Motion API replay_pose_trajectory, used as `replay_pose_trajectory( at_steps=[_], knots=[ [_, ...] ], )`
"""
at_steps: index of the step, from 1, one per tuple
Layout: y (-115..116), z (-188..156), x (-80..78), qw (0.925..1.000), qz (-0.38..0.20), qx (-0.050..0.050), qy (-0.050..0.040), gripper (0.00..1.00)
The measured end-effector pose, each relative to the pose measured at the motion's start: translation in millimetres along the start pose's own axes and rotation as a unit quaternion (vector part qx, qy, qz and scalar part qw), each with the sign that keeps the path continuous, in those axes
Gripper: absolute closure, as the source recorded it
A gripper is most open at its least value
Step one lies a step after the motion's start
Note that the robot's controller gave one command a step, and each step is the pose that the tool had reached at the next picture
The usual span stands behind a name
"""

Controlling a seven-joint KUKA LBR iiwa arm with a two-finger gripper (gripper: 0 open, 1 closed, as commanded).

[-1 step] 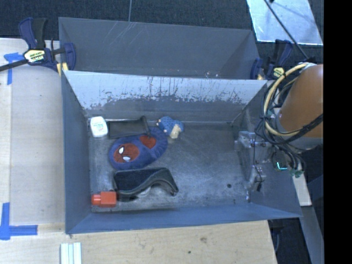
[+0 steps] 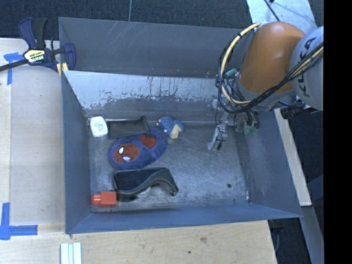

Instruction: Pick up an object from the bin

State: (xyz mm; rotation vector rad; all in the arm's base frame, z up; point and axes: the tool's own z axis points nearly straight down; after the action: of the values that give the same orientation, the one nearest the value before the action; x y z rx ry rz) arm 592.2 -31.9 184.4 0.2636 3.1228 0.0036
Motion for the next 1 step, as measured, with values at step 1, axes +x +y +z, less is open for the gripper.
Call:
replay_pose_trajectory(
  at_steps=[1],
  knots=[
    [79.8,-6.6,-12.2,0.9991,-0.042,-0.001,0.0002,0.00]
  ],
)
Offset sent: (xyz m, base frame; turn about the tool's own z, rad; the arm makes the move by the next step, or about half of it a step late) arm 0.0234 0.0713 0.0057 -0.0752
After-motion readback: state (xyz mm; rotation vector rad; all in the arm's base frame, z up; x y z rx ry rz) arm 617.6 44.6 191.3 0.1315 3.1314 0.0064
